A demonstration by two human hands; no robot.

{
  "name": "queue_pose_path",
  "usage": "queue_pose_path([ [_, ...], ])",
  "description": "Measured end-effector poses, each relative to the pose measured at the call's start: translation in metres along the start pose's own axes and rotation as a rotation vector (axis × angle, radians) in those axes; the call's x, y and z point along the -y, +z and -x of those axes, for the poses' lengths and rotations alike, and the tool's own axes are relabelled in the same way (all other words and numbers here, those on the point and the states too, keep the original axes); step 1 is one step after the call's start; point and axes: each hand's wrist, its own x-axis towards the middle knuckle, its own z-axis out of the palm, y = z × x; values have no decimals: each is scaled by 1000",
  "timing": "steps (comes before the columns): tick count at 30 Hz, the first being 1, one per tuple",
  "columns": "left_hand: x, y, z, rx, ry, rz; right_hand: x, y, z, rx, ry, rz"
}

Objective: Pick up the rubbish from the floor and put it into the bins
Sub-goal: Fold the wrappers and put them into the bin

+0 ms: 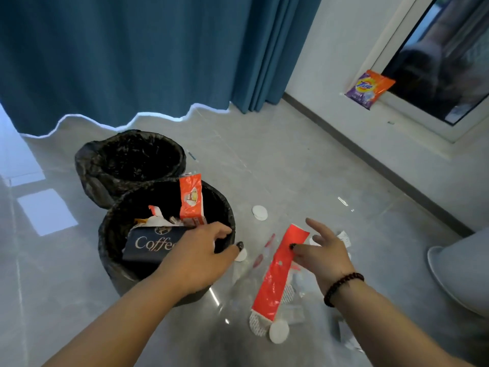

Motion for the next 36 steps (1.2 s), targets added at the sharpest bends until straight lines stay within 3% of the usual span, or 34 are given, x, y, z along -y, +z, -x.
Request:
queue_pose_path([
  [4,-1,4,9,161,-101,322,28,20,24,112,54,-402],
  [7,0,-2,9,180,-145,527,38,41,30,196,32,-443],
  [10,7,-12,11,124,-147,529,42,52,26,226,33,-443],
  [15,11,-17,25,166,-144,516,46,57,24,414,220,-610],
  [20,-2,-15,22,153,-161,569,39,57,28,526,216,-662],
  [24,4,-19,12,61,-182,413,38,47,21,401,121,-480],
  [28,13,-30,10,99,-103,316,37,39,13,250,-303,79],
  [31,13,-35,14,176,-95,340,38,37,15,439,-503,206],
  [33,12,-41,17,197,-132,411,39,35,17,570,-545,245],
  [36,11,-51,21,120,-146,546,40,35,16,640,-547,252],
])
